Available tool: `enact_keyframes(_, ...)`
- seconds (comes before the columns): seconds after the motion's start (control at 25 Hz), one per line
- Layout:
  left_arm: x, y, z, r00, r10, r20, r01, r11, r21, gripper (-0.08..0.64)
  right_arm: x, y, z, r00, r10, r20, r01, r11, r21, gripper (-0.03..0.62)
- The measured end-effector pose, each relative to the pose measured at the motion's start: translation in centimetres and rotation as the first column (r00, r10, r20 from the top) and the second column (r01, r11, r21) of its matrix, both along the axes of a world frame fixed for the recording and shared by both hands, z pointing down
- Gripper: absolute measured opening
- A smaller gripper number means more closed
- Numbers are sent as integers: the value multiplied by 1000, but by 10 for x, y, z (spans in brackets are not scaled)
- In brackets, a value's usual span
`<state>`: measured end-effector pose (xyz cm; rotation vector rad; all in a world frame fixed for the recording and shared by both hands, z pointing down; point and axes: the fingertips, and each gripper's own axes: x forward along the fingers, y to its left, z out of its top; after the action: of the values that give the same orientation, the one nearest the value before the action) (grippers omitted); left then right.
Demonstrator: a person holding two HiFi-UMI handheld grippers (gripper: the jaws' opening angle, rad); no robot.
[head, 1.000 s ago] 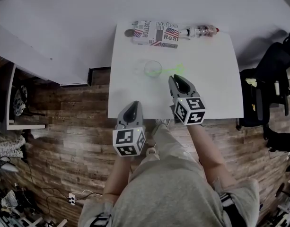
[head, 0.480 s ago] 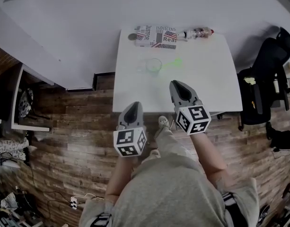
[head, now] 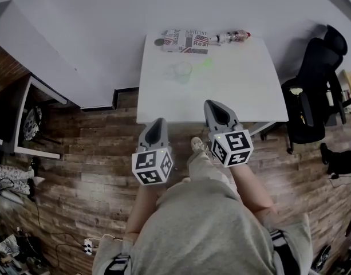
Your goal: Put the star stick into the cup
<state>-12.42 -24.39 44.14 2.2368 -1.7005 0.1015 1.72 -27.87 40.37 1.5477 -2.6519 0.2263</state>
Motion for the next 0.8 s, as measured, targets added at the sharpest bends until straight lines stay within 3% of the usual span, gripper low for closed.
enact_keyframes(0.4,-2,42,-13,1000,20,-4,-20,999,40,17,4,60,-2,1000,16,4,-16,1000,21,-5)
enact_keyframes(0.8,-4,53,-19,1000,21,-7,-21,998,59,17,-5,73,-1,1000,-11,26,11,1000,0,-5)
